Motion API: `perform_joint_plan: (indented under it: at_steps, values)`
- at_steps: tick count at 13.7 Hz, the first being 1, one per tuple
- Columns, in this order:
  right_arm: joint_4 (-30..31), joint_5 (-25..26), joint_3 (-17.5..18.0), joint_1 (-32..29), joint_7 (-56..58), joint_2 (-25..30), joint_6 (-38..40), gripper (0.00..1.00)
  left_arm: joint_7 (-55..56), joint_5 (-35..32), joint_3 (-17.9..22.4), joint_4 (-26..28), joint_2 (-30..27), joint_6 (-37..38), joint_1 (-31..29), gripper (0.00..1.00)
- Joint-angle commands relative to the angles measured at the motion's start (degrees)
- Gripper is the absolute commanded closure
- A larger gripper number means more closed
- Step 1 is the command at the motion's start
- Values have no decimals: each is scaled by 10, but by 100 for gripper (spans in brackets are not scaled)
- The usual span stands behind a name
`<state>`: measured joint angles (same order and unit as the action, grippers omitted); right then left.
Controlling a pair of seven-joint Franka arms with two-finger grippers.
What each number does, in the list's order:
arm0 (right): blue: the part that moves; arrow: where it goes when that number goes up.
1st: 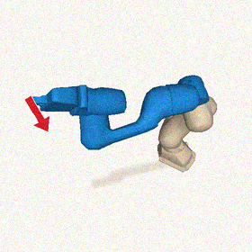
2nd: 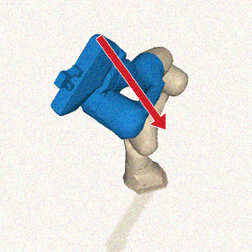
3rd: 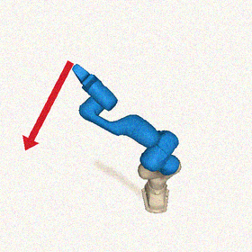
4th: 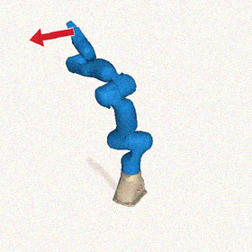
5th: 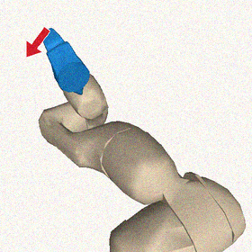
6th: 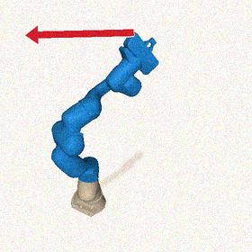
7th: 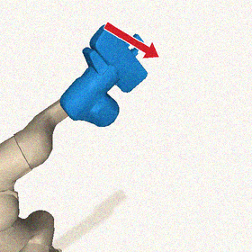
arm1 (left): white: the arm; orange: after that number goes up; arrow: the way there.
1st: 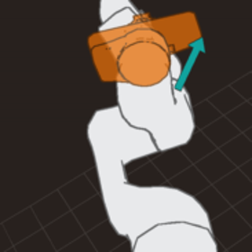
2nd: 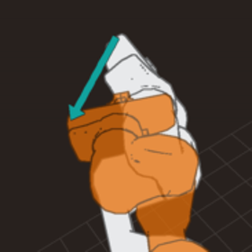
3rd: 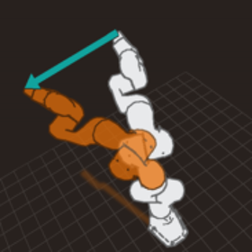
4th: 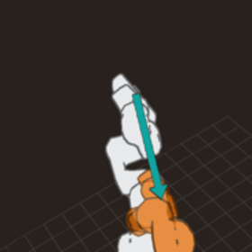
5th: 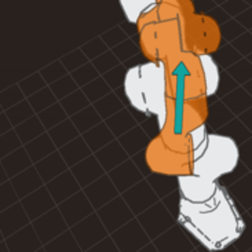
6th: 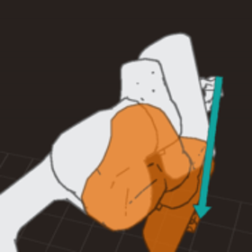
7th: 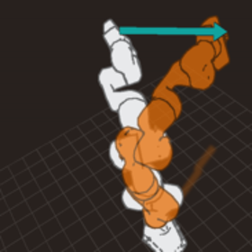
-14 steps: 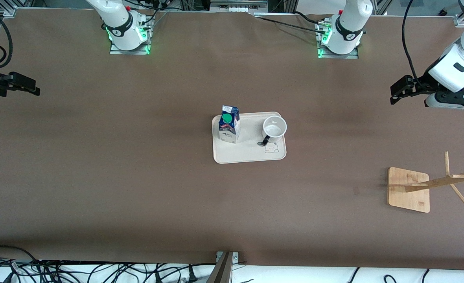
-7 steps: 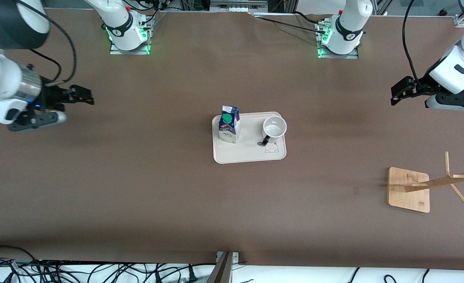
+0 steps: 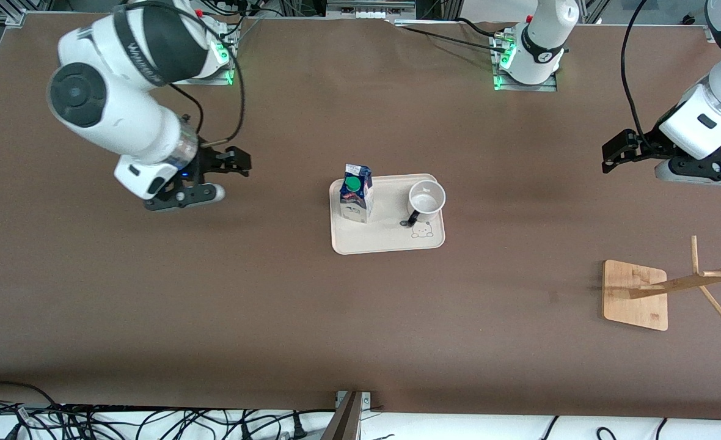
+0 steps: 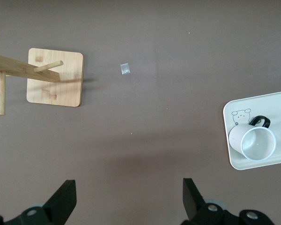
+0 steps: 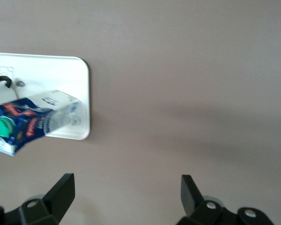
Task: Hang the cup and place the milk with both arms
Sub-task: 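Reach the right gripper to the blue milk carton on the tray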
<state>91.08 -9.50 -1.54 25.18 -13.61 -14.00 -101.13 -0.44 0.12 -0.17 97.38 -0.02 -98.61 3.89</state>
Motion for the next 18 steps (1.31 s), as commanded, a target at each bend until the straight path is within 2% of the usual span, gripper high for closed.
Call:
perform_joint_plan:
  at_steps: [1, 5, 9, 11, 18]
  values:
    - [-21, -9, -7, 49, -57, -21, -24, 0, 1, 7, -1, -19, 8, 13, 1, 0]
    - [-77, -7, -7, 124, -187, -75, -60, 0, 2, 7, -1, -19, 8, 14, 3, 0]
    - [-90, -7, -7, 166, -267, -120, -141, 0, 2, 8, -1, -19, 8, 14, 2, 0]
    - [-90, -8, -7, 168, -270, -132, -172, 0, 2, 8, -1, -19, 8, 14, 2, 0]
    - [-93, -10, -10, 160, -321, -169, -173, 0, 2, 8, -1, -19, 10, 13, 1, 0]
